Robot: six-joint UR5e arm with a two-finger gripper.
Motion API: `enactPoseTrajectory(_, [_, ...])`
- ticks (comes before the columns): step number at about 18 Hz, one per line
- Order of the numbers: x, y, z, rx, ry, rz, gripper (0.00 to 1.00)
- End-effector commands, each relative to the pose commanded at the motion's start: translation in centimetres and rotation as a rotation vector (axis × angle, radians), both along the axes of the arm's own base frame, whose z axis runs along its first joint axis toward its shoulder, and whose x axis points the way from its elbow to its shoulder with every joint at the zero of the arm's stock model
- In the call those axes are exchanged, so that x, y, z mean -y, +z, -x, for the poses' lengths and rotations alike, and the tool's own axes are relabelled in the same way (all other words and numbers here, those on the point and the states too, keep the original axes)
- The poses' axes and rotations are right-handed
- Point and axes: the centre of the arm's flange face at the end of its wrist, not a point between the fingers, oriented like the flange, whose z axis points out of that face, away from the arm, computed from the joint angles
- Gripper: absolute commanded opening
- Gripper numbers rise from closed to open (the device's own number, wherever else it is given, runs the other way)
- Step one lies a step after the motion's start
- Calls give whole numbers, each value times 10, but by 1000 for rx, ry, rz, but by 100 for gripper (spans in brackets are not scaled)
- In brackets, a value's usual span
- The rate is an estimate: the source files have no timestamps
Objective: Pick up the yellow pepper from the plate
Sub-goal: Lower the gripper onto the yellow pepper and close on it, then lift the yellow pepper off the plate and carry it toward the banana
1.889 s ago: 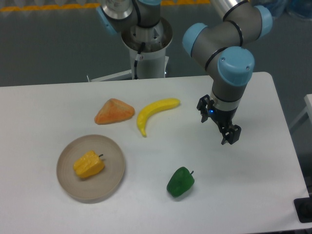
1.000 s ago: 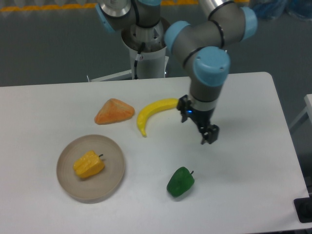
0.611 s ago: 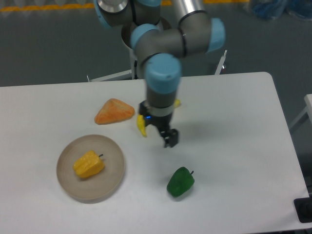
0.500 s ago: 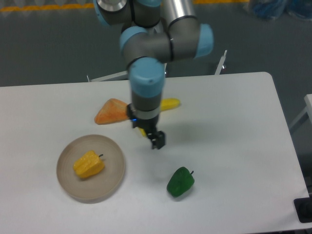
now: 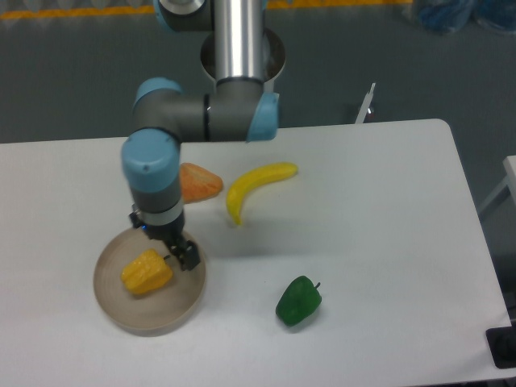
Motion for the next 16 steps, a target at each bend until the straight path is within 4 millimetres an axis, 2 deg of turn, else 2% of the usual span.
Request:
enactPoseTrajectory(4, [-4,-18,-19,-3,-4,17,100])
enactPoseTrajectory(12, [-18,-34,-18,-10,7,20,100])
enactPoseTrajectory(13, [-18,-36,-17,-24,3,21,96])
enactPoseTrajectory(16, [-18,-33,-16,-34,-2,17,40])
